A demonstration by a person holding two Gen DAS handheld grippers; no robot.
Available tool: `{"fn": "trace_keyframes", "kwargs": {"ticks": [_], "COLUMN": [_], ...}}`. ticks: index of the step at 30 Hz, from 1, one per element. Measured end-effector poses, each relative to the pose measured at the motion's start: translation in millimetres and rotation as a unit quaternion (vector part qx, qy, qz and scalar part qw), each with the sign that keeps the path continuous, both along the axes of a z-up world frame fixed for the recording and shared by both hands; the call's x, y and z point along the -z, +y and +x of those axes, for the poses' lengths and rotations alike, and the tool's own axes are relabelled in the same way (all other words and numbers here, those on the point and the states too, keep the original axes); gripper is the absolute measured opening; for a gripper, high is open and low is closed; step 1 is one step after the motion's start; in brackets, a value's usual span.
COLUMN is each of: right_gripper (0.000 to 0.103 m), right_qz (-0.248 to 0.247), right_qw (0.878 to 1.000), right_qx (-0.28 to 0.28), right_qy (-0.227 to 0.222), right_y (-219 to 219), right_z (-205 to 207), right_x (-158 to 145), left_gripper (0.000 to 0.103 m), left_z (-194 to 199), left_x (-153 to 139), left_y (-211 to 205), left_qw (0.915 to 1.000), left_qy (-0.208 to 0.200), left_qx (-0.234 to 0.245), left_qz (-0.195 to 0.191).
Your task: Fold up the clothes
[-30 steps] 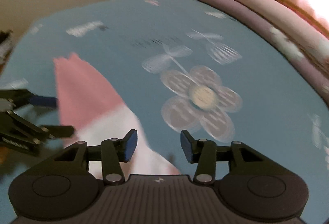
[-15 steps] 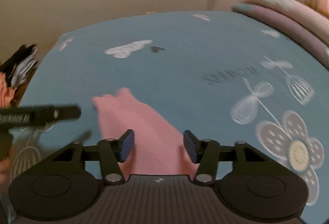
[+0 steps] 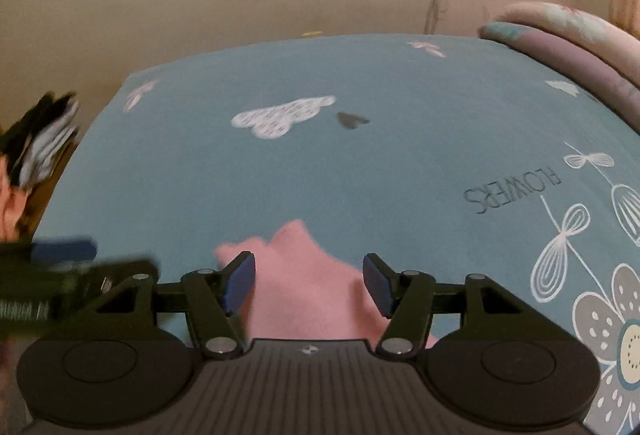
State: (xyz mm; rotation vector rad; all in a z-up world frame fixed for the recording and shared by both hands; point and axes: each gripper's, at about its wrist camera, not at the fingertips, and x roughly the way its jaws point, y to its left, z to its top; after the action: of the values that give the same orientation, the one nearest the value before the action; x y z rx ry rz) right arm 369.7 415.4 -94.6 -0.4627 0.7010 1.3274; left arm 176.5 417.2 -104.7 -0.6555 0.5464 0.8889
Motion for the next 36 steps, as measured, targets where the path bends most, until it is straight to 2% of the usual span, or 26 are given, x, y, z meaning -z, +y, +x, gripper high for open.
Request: {"fn": "trace_keyframes", "kwargs": {"ticks": [3, 6, 8, 9, 11, 13, 15, 19, 22, 24, 26, 28, 32, 36], "right_gripper": [0.059, 0.059, 0.055, 0.049, 0.009, 0.010, 0.009, 0.009, 0.010, 0.015, 0.029, 0.037, 0.038, 0.038], "right_qz": [-0.030, -0.071, -0.072, -0.073, -0.074, -0.078, -0.062, -0.024, -0.047, -0.047, -0.045, -0.039, -0.045, -0.089], "right_qw": [0.999, 0.997, 0.995, 0.995, 0.995, 0.991, 0.992, 0.995, 0.995, 0.996, 0.998, 0.997, 0.993, 0.984], "right_qx": [0.004, -0.025, -0.036, -0.038, -0.051, -0.054, -0.038, 0.000, 0.002, 0.008, 0.016, 0.016, 0.048, 0.077], "right_qy": [-0.024, -0.036, -0.052, -0.050, -0.051, -0.094, -0.108, -0.095, -0.084, -0.075, -0.049, -0.071, -0.097, -0.131], "right_y": [7, 14, 14, 14, 15, 18, 22, 29, 38, 37, 30, 14, -41, -110], "right_z": [6, 6, 2, 0, -7, -18, -20, -10, -6, -2, 5, 8, 28, 54], "right_x": [8, 22, 26, 26, 22, 21, 16, 9, 24, 29, 18, -5, -50, -71], "left_gripper": [0.093, 0.093, 0.093, 0.093, 0.093, 0.093, 0.093, 0.093, 0.093, 0.093, 0.093, 0.093, 0.093, 0.093], "left_z": [0, 2, 2, 2, 3, 5, 5, 6, 7, 8, 9, 12, 20, 39], "left_x": [1, 2, 3, 3, 6, 8, 9, 8, 8, 8, 8, 7, 5, -1], "left_y": [0, -1, -1, 0, 1, 1, 1, 0, 1, 0, -1, -4, -13, -36], "left_qw": [1.0000, 0.9998, 0.9997, 0.9996, 0.9995, 0.9991, 0.9984, 0.9986, 0.9988, 0.9986, 0.9986, 0.9983, 0.9966, 0.9890], "left_qy": [-0.005, -0.011, -0.014, -0.014, -0.013, -0.014, -0.025, -0.025, -0.021, -0.022, -0.018, -0.018, -0.024, -0.032], "left_qx": [0.002, 0.012, 0.013, 0.013, 0.016, 0.022, 0.028, 0.028, 0.025, 0.028, 0.034, 0.043, 0.072, 0.143], "left_qz": [-0.008, -0.015, -0.018, -0.019, -0.026, -0.035, -0.042, -0.038, -0.037, -0.039, -0.035, -0.034, -0.033, -0.018]}}
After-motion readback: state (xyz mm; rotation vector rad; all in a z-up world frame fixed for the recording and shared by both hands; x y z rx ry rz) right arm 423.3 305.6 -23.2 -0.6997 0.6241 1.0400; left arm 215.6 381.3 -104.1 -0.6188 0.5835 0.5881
